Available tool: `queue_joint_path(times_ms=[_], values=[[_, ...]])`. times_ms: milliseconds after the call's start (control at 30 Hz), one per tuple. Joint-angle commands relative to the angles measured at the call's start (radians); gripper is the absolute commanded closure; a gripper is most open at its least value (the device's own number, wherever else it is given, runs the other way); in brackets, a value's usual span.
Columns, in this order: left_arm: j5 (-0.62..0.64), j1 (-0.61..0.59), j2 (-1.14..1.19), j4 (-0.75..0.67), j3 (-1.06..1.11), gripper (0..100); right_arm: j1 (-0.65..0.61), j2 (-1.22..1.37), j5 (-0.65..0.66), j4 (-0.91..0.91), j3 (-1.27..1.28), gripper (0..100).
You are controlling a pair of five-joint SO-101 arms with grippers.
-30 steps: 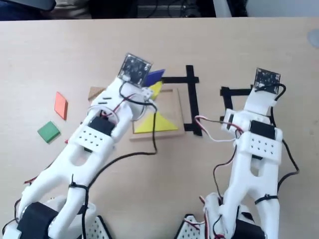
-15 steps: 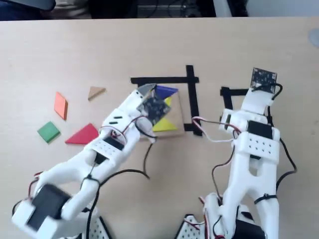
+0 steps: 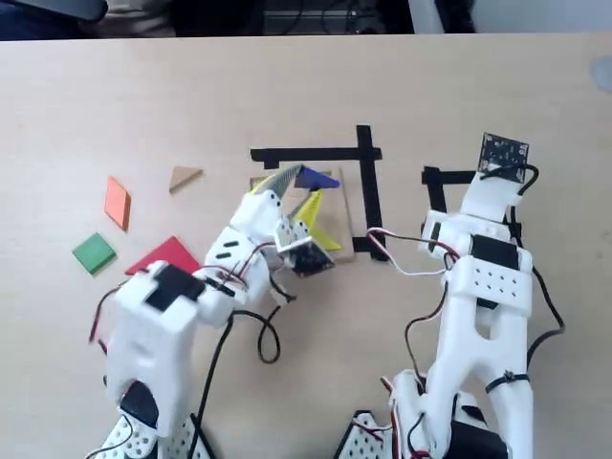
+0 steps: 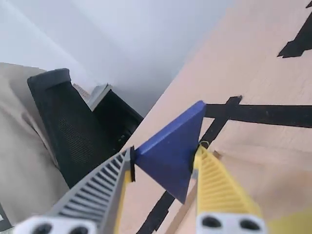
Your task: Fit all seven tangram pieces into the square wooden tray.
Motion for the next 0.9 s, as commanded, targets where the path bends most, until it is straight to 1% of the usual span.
queue_joint_path(times_ms=[0, 200, 367, 533, 667, 867], values=[[-0.018, -0.001, 0.041, -0.094, -0.047, 97, -0.021, 0.001, -0.005, -0.008, -0.010, 86.2], [-0.020, -0.008, 0.021, -0.097, -0.048, 97, -0.048, 0.001, -0.005, -0.008, -0.008, 86.3], [-0.021, -0.013, 0.026, -0.091, -0.117, 97, -0.052, 0.001, -0.005, -0.008, -0.008, 86.3], [-0.023, -0.008, 0.026, 0.017, -0.139, 97, -0.052, 0.001, -0.005, -0.008, -0.007, 86.4], [-0.023, -0.012, 0.026, 0.029, -0.140, 97, -0.052, 0.001, -0.005, -0.009, -0.007, 86.4], [-0.118, -0.005, 0.038, 0.034, -0.124, 97, -0.052, 0.001, -0.005, -0.009, -0.007, 86.4]])
